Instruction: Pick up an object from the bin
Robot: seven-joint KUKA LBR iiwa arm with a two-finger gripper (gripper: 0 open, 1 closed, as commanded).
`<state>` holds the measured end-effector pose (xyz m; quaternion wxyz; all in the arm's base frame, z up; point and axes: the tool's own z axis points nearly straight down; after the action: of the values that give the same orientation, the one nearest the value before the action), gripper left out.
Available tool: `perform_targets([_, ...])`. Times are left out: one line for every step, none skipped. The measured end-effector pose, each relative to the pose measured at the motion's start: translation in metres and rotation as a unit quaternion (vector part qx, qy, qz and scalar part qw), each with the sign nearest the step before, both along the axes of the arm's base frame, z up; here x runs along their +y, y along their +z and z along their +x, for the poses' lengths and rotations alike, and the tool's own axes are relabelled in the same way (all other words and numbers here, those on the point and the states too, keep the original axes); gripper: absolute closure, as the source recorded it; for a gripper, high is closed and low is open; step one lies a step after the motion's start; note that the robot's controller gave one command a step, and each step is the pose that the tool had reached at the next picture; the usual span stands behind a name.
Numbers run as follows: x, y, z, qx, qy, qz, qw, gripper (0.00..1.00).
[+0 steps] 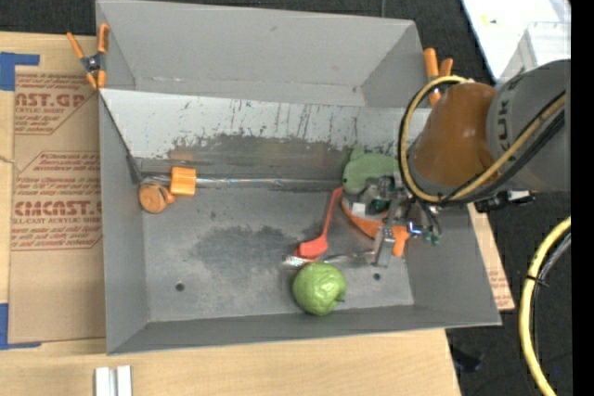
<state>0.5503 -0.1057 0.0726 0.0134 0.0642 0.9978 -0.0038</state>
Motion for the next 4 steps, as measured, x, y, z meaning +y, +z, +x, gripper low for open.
perform_targets([-0.005, -0.003, 0.018, 0.0092, -0.169, 0.01, 0.9856, 0.0])
perform_targets([-0.036, -0.001, 0.026, 0.0002, -0.085, 0.008, 0.9963, 1.0])
perform_targets([-0.036, -0.001, 0.026, 0.0003, -0.085, 0.008, 0.9963, 1.0])
perform_targets([-0.019, 0.024, 0.005, 0.0014, -0.047, 0.006, 0.9989, 1.0])
